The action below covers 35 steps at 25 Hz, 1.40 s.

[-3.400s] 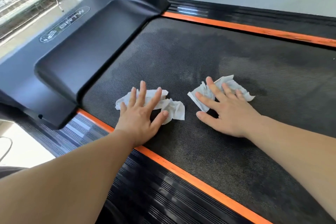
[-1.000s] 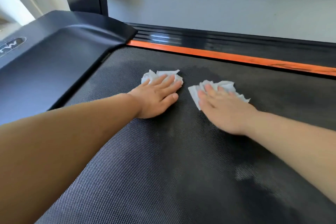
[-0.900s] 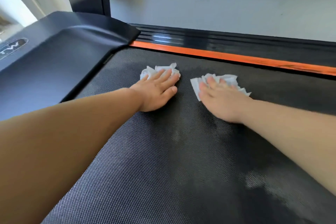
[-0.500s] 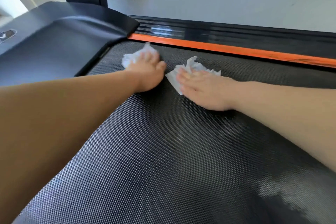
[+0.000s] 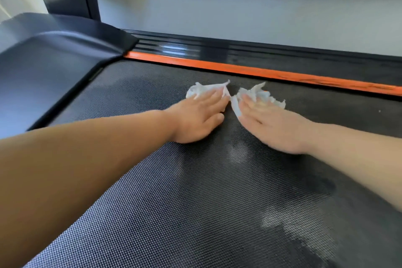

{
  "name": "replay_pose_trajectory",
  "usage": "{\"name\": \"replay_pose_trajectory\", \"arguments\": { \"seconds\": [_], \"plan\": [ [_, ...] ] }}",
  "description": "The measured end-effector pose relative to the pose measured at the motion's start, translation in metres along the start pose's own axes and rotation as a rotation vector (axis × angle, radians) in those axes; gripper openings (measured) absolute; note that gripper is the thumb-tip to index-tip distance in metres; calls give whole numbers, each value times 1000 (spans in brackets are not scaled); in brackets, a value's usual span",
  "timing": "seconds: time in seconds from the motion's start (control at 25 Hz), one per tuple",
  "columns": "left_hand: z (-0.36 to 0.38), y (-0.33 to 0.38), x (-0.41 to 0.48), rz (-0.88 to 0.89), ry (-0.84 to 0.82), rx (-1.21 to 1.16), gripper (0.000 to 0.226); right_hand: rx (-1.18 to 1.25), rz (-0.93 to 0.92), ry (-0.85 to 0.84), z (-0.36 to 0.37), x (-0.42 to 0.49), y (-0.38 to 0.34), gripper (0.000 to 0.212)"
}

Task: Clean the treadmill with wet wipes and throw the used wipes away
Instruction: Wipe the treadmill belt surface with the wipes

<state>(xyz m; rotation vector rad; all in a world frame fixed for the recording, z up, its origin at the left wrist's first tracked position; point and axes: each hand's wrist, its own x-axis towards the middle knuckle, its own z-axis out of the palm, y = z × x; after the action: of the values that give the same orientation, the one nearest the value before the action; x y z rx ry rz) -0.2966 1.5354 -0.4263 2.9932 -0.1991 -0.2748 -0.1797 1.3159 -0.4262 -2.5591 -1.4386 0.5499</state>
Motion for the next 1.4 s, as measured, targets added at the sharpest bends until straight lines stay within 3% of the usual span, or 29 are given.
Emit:
{"name": "replay_pose_trajectory", "arguments": {
  "seconds": [0.04,0.16,0.2,0.24,0.32,0.4,0.44,0.56,0.6,0.72,0.8,0.88,0.96,1.04,1.12,1.24,1.32,1.4],
  "plan": [
    [2,-7,2,-41,9,14,75,33,-8,-8,-6,-10,12,80],
    [3,-8,19,-459,54,0,66,64,160,126,-25,-34,49,57],
    [2,9,29,-483,66,-52,66,37,214,156,-26,-38,59,52],
    [3,32,36,-385,93,-91,68,14,261,156,-24,-39,63,58],
    [16,83,31,3,65,-97,72,36,263,110,-17,-40,62,89],
    [21,95,12,291,19,-63,70,89,202,40,-10,-53,62,85],
    [21,84,8,284,38,-54,70,114,145,7,-9,-64,61,74],
    [13,61,-4,-90,80,-75,82,122,-5,-125,-13,-100,64,62],
    [16,75,-11,-87,84,-67,82,146,-4,-126,-14,-104,70,60],
    [30,136,-48,187,-14,-43,74,152,171,-13,-3,-92,72,60],
    [26,134,-58,195,-35,-72,73,175,177,55,12,-99,41,61],
    [26,120,-43,-39,36,-135,68,181,-21,20,33,-126,2,58],
    [31,135,-37,-233,22,-176,68,76,-147,-71,43,-160,-20,68],
    [45,172,-57,-125,0,-110,75,15,-126,-95,40,-179,-9,75],
    [50,183,-84,-7,-64,-58,79,25,20,-80,35,-193,21,79],
    [36,181,-87,-134,-65,-126,84,123,247,-15,34,-217,30,66],
    [40,220,-92,-113,-45,-144,83,93,142,-16,48,-239,6,70],
    [56,259,-115,40,-75,-30,78,44,-26,-70,60,-268,-15,78]
  ]
}}
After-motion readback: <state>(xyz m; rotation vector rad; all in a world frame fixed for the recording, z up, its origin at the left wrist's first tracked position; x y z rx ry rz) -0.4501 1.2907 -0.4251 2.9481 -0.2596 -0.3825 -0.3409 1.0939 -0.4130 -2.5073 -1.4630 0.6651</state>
